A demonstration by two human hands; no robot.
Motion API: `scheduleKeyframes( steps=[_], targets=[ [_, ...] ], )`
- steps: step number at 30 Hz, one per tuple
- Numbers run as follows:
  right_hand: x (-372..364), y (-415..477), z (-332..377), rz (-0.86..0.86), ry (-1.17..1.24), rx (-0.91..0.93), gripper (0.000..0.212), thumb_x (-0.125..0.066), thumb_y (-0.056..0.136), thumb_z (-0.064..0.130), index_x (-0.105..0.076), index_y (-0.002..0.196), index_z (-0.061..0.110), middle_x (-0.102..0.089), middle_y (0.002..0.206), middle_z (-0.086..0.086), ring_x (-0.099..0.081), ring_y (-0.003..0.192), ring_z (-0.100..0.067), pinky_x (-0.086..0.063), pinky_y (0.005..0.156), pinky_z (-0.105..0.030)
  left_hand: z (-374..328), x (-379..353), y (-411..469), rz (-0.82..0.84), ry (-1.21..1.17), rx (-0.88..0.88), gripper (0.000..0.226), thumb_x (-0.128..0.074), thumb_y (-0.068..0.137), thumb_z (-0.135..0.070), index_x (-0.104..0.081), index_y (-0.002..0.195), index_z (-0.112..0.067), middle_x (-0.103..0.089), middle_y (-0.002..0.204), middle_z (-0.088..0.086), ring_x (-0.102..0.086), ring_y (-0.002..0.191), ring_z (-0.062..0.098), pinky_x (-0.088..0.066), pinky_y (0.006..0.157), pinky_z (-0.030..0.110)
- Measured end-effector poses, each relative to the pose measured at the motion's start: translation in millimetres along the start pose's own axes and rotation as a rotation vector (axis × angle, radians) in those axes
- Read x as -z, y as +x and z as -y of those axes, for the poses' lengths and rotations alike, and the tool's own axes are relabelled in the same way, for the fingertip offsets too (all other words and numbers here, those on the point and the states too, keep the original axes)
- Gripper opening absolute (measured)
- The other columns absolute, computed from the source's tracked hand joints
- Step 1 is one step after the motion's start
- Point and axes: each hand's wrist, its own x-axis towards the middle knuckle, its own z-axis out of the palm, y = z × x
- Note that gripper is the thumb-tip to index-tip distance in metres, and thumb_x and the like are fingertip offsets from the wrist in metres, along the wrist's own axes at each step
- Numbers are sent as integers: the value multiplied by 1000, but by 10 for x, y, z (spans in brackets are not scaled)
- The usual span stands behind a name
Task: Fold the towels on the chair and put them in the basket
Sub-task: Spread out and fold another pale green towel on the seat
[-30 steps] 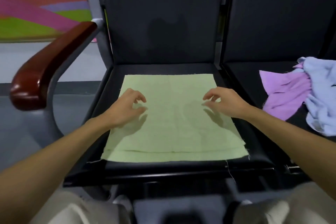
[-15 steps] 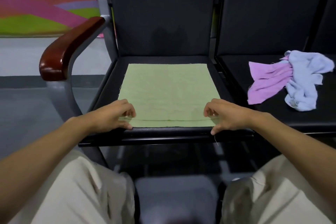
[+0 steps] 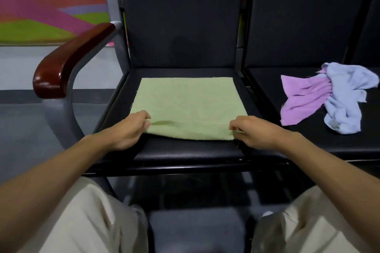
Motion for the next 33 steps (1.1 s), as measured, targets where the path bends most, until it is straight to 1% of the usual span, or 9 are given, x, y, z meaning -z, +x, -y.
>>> scheduleKeyframes(
  steps=[2, 5, 9, 12, 17, 21, 25, 29, 33],
  targets=[
    [44, 30, -13, 15, -12, -13, 7, -50, 94, 18, -56, 91, 15, -55, 92, 2, -53, 90, -23, -47, 84, -41, -38, 26, -2, 24, -22, -14, 25, -39, 102, -29, -43, 119, -11, -45, 112, 3, -44, 105, 19, -36, 94, 31],
    [100, 32, -14, 6, -11, -10, 19, -52, 92, 17, -49, 73, 20, -49, 81, 4, -51, 81, -23, -47, 80, -44, 10, 72, -74, 45, 5, -18, 22, -35, 102, -27, -47, 110, -11, -43, 103, -2, -45, 96, 16, -38, 91, 30],
    [120, -16, -7, -88, -12, -32, 15, -53, 93, 22, -57, 82, 14, -56, 84, 3, -55, 83, -25, -48, 75, -42, 78, 133, -177, -20, 90, 3, 19, -39, 102, -28, -54, 99, -17, -49, 96, -6, -53, 88, 17, -45, 81, 36],
    [166, -88, 35, -195, -34, -85, 12, -54, 95, 29, -62, 94, 19, -65, 87, 0, -58, 87, -26, -44, 69, -34, 50, 170, -225, -70, 126, 35, 18, -47, 99, -21, -51, 82, -23, -58, 84, -6, -58, 77, 18, -49, 72, 41],
    [230, -207, 89, -329, -31, -116, 8, -65, 89, 27, -69, 95, 23, -71, 88, 2, -64, 87, -23, -40, 67, -29, -84, 243, -292, -230, 84, 48, 11, -64, 89, -10, -72, 93, -16, -70, 92, -3, -62, 78, 15, -50, 71, 28],
    [221, -271, 138, -278, -47, -133, 11, -71, 84, 25, -65, 93, 24, -68, 95, 2, -62, 90, -24, -49, 73, -33, -121, 225, -322, -247, 159, 19, 22, -70, 83, -8, -71, 105, -14, -65, 103, 1, -63, 92, 25, -50, 77, 35],
    [154, -267, 113, -308, -74, -89, 15, -66, 89, 23, -70, 102, 19, -63, 104, 2, -60, 97, -23, -49, 76, -35, -100, 206, -357, -312, 135, -23, 14, -64, 90, -15, -72, 100, -10, -57, 96, 0, -59, 76, 23, -49, 65, 37],
    [127, -260, 40, -384, 60, -102, 12, -69, 87, 27, -70, 94, 16, -67, 91, -2, -63, 88, -27, -51, 74, -41, -95, 235, -371, -303, 70, 60, 13, -60, 93, -19, -70, 97, -13, -65, 96, -1, -58, 82, 19, -46, 69, 33],
    [101, -237, -22, -360, 112, -120, 16, -62, 93, 26, -58, 79, 19, -61, 71, -1, -56, 71, -30, -49, 65, -41, -62, 277, -403, -329, -123, 174, 8, -76, 81, -22, -72, 81, -15, -65, 67, -12, -59, 66, 8, -44, 63, 28]
  ],
)
